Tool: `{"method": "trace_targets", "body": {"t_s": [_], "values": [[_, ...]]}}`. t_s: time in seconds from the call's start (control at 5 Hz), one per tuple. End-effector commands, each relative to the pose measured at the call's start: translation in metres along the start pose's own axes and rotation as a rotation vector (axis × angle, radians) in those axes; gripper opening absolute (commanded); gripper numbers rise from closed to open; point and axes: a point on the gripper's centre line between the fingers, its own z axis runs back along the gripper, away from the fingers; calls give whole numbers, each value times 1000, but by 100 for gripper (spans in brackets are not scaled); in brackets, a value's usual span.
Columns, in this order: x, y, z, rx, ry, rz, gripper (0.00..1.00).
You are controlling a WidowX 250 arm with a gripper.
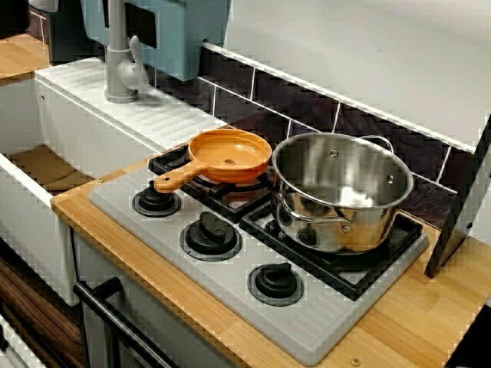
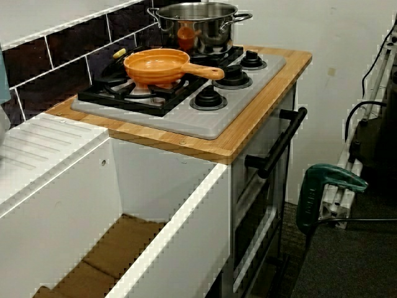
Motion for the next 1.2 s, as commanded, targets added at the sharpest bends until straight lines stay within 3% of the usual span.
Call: {"method": "trace_targets", "body": {"t_s": [0.0, 0.2, 0.6, 0.8, 1.0], "values": [[0, 0, 0, 0, 0, 0, 100], [8, 12, -25, 0, -33, 3, 100], [40, 23, -54, 73, -87, -48, 100], [72, 25, -79, 57, -130, -158, 100], [96, 19, -92, 60, -177, -234, 100]]}}
